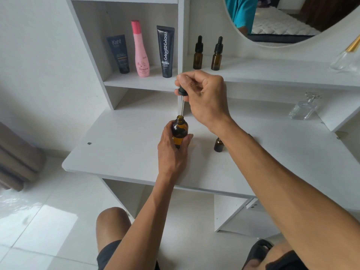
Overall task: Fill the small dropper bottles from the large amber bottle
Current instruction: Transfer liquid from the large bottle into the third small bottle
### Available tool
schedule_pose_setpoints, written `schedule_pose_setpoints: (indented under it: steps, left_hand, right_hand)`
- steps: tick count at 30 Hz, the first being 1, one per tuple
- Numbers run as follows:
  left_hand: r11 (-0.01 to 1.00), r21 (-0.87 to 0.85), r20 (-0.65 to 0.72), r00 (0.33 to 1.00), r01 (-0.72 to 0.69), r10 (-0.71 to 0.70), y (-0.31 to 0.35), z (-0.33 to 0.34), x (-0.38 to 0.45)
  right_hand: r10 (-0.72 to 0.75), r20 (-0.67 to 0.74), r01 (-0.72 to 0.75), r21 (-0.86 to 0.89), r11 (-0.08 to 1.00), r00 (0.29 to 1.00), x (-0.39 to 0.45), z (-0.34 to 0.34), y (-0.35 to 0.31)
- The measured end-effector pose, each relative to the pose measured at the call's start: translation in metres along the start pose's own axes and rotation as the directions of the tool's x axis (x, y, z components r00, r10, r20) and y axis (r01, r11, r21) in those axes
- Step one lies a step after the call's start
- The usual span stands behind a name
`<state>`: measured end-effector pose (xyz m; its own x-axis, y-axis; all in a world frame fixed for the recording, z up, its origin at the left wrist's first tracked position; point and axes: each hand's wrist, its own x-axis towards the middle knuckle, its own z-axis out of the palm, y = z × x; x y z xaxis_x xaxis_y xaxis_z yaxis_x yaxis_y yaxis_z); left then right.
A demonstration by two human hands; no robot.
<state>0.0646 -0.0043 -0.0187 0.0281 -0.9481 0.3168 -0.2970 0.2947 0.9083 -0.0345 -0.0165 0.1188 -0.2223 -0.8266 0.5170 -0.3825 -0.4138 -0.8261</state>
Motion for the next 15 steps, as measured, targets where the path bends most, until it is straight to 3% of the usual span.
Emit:
schedule_pose_setpoints:
  steps: [15]
  left_hand:
    - [1.0, -0.016, 0.01, 1.0, -0.027, 0.027, 0.003, -0.003, -0.001]
  right_hand:
    - [0.06, 0.05, -0.056, -0.09, 0.994, 0.997, -0.024, 0.01, 0.028]
